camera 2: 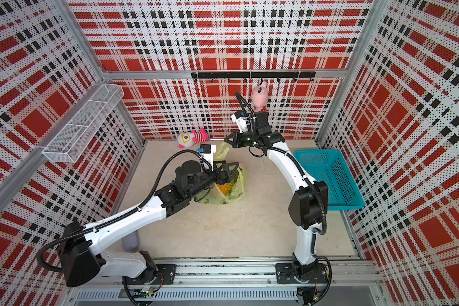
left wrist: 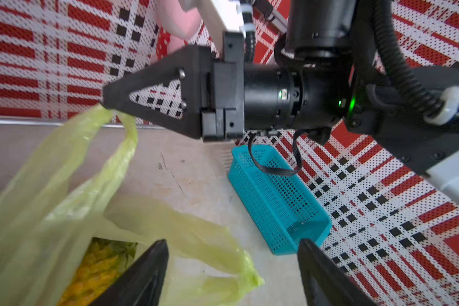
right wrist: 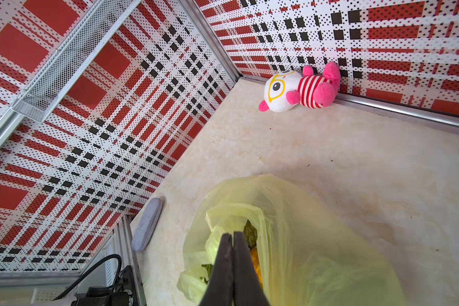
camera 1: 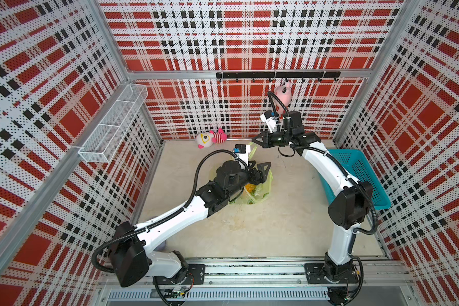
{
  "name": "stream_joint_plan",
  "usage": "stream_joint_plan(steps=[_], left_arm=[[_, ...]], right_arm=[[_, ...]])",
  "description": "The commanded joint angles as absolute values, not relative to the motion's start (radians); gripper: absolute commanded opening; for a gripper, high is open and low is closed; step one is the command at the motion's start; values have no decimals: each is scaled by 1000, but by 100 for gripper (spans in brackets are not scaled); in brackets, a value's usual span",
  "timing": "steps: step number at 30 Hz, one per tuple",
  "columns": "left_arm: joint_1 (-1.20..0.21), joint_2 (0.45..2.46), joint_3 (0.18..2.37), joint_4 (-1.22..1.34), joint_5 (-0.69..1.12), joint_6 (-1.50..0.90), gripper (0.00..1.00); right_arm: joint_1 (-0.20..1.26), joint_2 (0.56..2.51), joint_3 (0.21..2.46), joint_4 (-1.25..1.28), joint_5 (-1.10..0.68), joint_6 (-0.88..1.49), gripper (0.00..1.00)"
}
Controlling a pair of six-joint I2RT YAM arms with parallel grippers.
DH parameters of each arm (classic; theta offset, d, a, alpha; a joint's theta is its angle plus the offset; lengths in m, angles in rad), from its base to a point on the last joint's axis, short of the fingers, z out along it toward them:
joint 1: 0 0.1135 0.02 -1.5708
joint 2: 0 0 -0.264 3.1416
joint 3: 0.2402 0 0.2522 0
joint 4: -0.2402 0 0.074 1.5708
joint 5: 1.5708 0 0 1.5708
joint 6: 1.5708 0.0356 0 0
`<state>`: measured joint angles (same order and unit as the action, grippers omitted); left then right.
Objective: Place the pineapple into a plastic bag & tie a knot
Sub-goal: Cross the plastic bag at the center of the board.
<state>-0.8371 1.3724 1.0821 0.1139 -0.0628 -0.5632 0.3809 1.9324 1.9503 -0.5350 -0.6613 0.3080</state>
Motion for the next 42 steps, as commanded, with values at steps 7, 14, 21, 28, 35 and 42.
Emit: stream_joint_plan(steps=[7,14,21,28,35,42], left_arm=[[-884,1451,1133,67,-68,-675,77],[-881,1485,1164,67,-116,-681,59],[-849,1435,1129,68,-128,-659,0],[-746,1360,1043,136,-44,-654,0],[-679,1361,1014,157,20,-643,0],[-657,1372,998,206,49,-642,0]], right_arm=[[378,1945,1983,-526,-661,302,0],[379,1933,1965,-517,-659,305,0],[361,1913,1964,-526,-646,301,0],[350,1825,1856,-520,-627,296,0],[358,1667,1639,-418,-646,379,0],[424,1545,1417,-331,-649,484,0]])
